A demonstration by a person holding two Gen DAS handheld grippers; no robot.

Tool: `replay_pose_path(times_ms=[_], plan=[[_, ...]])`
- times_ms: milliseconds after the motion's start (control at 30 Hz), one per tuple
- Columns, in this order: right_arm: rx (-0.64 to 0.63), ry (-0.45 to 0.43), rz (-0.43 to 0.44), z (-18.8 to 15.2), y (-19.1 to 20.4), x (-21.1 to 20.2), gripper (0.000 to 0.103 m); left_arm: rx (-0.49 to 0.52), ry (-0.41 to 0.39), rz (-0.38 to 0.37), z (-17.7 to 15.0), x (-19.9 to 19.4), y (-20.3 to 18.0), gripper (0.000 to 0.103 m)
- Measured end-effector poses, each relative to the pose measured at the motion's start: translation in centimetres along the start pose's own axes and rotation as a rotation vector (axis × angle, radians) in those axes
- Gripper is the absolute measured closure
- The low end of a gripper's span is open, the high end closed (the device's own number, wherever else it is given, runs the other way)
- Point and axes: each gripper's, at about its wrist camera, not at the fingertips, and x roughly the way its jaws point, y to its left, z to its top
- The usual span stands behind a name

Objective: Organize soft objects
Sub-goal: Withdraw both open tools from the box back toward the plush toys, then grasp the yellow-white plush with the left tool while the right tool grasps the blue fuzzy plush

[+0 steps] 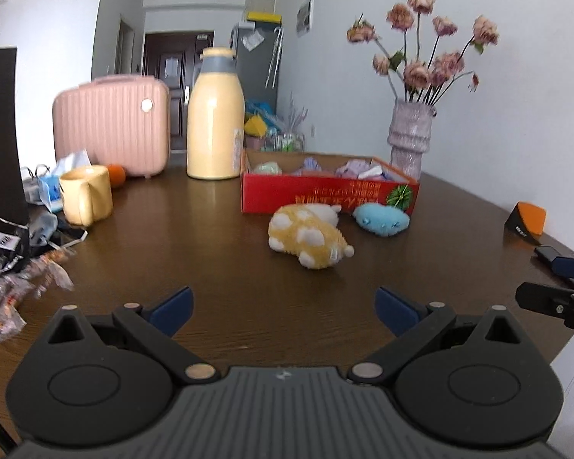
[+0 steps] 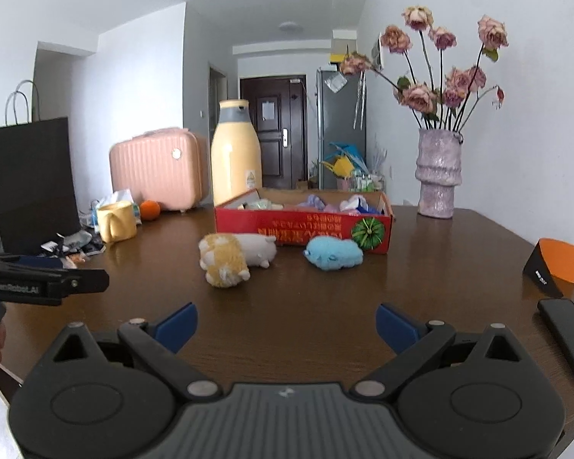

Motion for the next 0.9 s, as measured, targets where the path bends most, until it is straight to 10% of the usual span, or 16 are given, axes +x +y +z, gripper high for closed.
replay_pose_path(times_ms=[700,900], plan=[[0.075,0.122,-0.013,5.9,-6.2,13.3,0.003,-0.083,0.248,-0.082,5.6,18.4,-2.4,0.000],[0.069,0.155,-0.004,7.0,-7.3,18.0,0.003,-0.035,0.274,0.025,5.7,22.2,-2.0,0.000]])
